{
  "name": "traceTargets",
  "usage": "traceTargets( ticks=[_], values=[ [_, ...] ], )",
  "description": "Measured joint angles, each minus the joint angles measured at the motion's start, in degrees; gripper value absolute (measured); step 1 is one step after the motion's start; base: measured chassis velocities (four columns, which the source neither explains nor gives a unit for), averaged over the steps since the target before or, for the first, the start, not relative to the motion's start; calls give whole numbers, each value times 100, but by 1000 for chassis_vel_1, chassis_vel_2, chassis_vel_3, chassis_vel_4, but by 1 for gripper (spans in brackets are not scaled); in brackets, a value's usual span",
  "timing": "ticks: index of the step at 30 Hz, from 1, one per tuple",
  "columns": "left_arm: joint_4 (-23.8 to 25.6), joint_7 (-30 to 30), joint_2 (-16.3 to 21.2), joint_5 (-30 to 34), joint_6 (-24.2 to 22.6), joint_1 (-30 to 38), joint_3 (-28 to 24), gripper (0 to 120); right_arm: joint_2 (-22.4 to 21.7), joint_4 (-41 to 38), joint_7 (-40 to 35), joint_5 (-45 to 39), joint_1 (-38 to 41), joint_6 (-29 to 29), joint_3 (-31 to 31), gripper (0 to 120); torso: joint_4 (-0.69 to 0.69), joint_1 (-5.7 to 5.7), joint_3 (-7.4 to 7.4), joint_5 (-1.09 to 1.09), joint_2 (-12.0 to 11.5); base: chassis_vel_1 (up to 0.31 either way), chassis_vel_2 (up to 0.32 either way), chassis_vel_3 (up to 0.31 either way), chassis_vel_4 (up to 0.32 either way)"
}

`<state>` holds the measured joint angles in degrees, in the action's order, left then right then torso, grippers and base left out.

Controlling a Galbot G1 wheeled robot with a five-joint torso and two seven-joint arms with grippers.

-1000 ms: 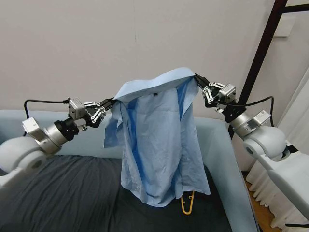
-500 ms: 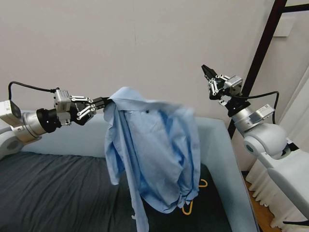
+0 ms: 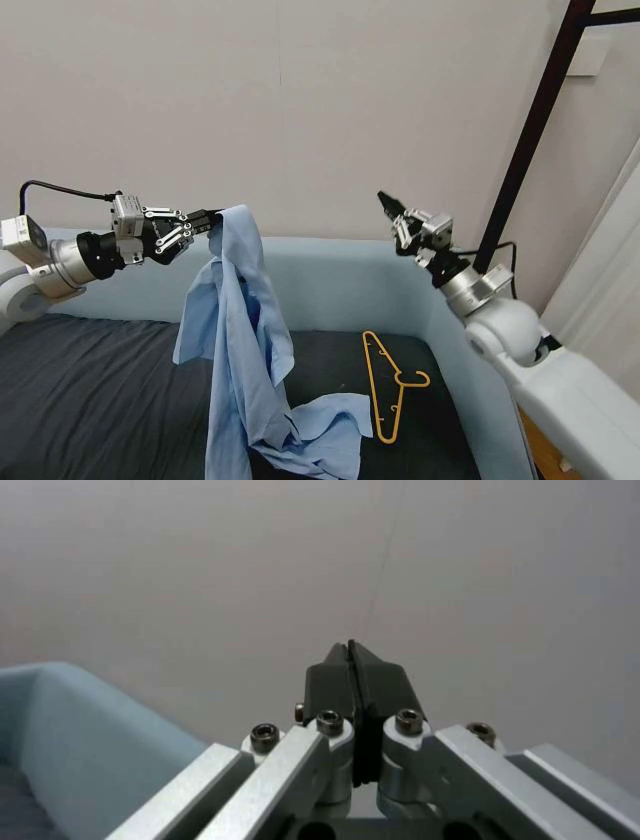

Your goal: Pick up the clothes from the sofa and hang them on the clothes hanger.

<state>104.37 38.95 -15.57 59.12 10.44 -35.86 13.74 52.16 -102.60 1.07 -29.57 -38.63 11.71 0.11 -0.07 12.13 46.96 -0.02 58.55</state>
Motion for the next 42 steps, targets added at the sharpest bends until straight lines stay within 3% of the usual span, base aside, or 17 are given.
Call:
traceTargets(
  ticks=[3,13,15,18,24,27,34,42],
  values=[
    [2,-114,14,-233,-80,-53,31,0,128,191,-310,-37,-289,-318,-44,7,-1,0,0,0,0,0,0,0,0],
    [-143,-501,-12,-519,-117,-132,33,0,782,1304,-1726,-934,-569,-2670,-427,46,0,0,0,-2,0,0,0,0,0],
    [-151,-506,-13,-520,-117,-130,32,0,838,1358,-1885,-985,-551,-2837,-448,49,0,0,0,-3,0,0,0,0,0],
    [-183,-514,-22,-530,-117,-127,30,0,1076,1634,-2254,-1117,-479,-3301,-484,65,2,0,0,-2,0,0,0,0,0],
    [-206,-532,-114,-611,-81,-205,34,0,1467,2605,-2004,-553,-413,-3219,-411,84,0,0,0,-1,0,0,0,0,0],
    [-242,-546,-174,-661,7,-285,56,0,1719,2959,-2118,-466,-389,-4037,-121,96,-1,0,0,-2,0,0,0,0,0],
    [-337,-545,-258,-694,99,-285,52,0,1916,3016,-2348,-602,-546,-4495,36,100,0,0,0,-2,0,0,0,0,0],
    [-281,-545,-276,-712,168,-325,54,0,2184,3552,-2345,-614,-618,-4145,263,98,0,0,0,-1,0,0,0,0,0]
  ],
)
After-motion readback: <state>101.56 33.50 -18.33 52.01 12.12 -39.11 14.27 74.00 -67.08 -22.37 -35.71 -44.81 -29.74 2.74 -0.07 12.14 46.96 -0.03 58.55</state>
